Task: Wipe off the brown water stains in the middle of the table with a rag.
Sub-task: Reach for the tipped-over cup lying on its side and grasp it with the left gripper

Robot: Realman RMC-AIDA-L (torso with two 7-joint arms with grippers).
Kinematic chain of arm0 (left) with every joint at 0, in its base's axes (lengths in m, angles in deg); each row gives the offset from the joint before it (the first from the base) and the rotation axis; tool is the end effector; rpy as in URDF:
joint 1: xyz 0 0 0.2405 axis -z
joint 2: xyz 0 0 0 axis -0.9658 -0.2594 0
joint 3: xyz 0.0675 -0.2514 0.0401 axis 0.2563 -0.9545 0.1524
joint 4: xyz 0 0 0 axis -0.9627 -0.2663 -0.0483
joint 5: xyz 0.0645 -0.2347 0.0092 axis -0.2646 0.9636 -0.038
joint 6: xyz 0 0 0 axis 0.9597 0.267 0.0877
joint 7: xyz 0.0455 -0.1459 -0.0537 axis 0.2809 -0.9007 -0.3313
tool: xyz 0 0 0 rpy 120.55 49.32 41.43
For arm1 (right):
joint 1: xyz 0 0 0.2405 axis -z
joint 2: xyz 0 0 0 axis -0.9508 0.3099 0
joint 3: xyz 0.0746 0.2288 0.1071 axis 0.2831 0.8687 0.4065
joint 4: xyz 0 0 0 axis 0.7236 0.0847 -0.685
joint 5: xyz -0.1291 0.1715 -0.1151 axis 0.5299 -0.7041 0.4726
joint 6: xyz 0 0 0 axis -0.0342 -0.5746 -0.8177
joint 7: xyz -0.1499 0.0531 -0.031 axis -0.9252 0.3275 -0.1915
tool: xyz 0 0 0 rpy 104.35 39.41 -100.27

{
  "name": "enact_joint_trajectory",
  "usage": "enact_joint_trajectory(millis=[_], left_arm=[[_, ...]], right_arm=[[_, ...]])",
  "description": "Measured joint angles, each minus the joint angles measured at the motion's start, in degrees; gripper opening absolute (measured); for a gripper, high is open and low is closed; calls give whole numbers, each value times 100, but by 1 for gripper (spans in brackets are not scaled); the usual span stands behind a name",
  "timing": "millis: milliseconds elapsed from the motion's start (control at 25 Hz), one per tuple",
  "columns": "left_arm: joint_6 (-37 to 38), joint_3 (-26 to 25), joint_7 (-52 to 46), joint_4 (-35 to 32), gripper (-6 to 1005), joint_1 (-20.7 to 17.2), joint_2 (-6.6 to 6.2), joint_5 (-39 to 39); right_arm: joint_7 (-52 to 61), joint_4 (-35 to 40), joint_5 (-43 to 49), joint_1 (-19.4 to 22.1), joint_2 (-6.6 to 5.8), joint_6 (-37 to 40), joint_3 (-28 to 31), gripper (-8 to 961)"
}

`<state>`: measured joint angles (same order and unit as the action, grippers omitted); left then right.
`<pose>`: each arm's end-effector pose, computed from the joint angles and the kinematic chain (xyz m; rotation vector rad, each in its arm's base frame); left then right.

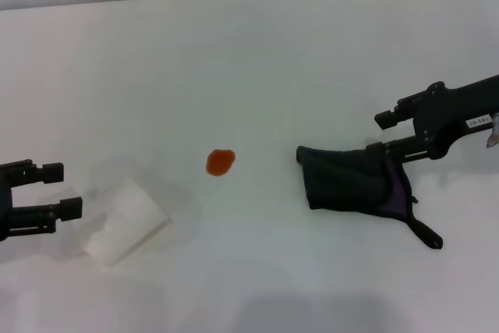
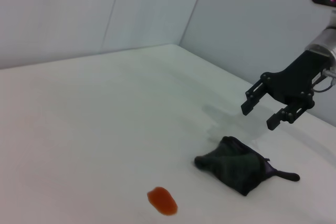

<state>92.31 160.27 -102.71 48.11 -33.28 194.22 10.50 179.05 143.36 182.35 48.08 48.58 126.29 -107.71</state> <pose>-0.3316 0.3192 0.0606 -2.8074 -0.8264 -0.5735 0.2533 0.3732 0.0453 -2.7998 0.5935 0.1196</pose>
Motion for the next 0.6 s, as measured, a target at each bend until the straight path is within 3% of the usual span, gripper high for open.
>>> enact_joint_trajectory(millis=[600], left_arm=[[-16, -4, 259, -3, 825, -141, 33, 205]], right_arm=[[4, 24, -196, 126, 11, 45, 348, 576]])
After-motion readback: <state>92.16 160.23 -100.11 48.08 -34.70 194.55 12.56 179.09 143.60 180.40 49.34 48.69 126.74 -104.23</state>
